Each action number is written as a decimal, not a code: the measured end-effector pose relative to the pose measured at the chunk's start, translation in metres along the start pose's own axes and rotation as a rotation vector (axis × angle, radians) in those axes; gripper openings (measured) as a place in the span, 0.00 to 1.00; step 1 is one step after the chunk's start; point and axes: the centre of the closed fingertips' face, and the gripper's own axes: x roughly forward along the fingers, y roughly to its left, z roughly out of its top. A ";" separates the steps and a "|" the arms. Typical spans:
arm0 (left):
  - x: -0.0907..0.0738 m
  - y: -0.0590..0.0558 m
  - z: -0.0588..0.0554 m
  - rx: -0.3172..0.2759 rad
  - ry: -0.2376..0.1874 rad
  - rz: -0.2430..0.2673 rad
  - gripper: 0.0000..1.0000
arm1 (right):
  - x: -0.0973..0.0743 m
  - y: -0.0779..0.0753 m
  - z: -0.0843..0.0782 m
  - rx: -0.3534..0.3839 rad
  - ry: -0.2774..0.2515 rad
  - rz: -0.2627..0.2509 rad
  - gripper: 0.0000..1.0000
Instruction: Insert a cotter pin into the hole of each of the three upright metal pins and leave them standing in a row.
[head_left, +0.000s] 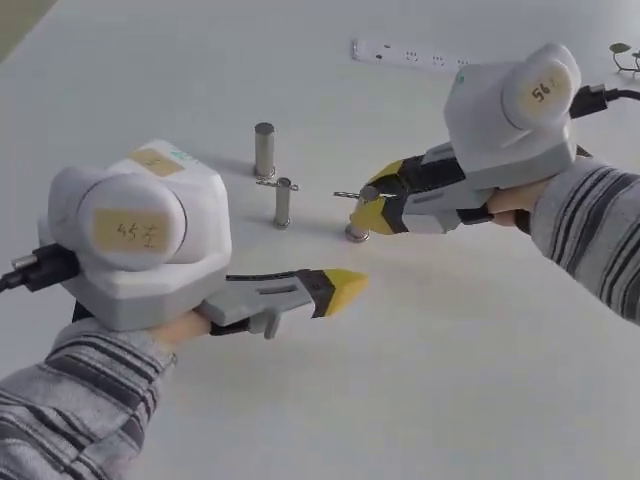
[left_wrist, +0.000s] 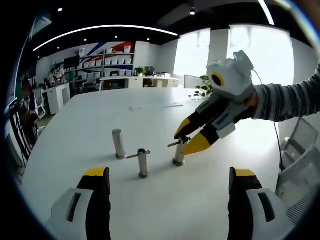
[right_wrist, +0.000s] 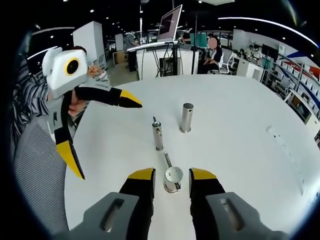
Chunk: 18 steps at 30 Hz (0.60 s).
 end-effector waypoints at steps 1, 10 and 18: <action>0.000 -0.001 0.000 0.000 0.000 0.000 0.99 | -0.001 0.000 0.004 0.004 -0.016 0.003 0.24; 0.001 0.000 0.003 -0.003 -0.007 0.008 0.99 | 0.001 -0.006 0.055 0.083 -0.149 -0.020 0.33; -0.002 0.009 0.005 -0.004 -0.021 0.043 0.99 | 0.022 -0.013 0.079 0.082 -0.209 -0.063 0.31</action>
